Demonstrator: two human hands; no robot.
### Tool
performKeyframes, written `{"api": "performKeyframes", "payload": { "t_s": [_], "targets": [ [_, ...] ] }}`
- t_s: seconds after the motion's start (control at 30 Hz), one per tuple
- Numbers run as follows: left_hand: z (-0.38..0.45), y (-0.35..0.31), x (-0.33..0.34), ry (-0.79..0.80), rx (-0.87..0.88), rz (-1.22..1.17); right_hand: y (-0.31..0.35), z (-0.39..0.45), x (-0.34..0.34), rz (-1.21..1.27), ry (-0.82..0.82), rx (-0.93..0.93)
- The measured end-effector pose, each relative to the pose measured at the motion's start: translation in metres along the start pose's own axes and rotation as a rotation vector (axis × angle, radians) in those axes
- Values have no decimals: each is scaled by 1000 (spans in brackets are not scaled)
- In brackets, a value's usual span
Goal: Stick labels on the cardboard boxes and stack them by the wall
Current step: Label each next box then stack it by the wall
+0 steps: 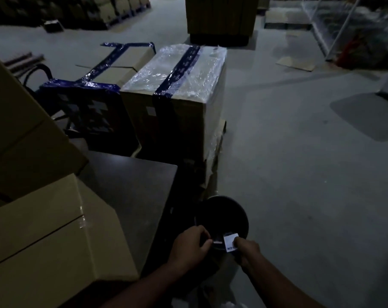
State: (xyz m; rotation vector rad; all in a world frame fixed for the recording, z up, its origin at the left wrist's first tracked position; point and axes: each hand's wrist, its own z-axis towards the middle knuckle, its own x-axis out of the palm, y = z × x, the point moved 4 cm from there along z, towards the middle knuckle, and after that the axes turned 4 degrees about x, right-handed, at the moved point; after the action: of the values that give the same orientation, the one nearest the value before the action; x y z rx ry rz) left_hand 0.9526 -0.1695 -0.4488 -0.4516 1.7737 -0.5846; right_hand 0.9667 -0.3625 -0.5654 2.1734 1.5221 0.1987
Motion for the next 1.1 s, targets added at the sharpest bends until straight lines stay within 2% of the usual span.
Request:
{"api": "performKeyframes", "payload": {
  "t_s": [0.1, 0.2, 0.27, 0.47, 0.53, 0.7, 0.8, 0.97, 1.1],
  "targets": [
    [18, -5, 4, -15, -32, -7, 8, 50, 5, -39, -2, 29],
    [31, -8, 0, -44, -64, -16, 29, 52, 17, -49, 40, 10],
    [37, -6, -4, -60, -89, -18, 44, 23, 22, -92, 102, 30],
    [40, 1, -19, -144, -155, -58, 43, 11, 43, -281, 266, 16],
    [40, 3, -25, -194, -169, -84, 48, -1, 55, -358, 318, -67],
    [32, 2, -56, -368, -172, -180, 76, -49, 92, -560, 468, -461],
    [16, -9, -90, -499, -154, -187, 96, -92, 113, -525, 540, -622],
    [-30, -22, -151, -756, -125, -163, 117, -190, 155, -519, 755, -914],
    [-72, -10, -184, -948, -185, -166, 101, -244, 191, -528, 917, -1015]
  ]
}}
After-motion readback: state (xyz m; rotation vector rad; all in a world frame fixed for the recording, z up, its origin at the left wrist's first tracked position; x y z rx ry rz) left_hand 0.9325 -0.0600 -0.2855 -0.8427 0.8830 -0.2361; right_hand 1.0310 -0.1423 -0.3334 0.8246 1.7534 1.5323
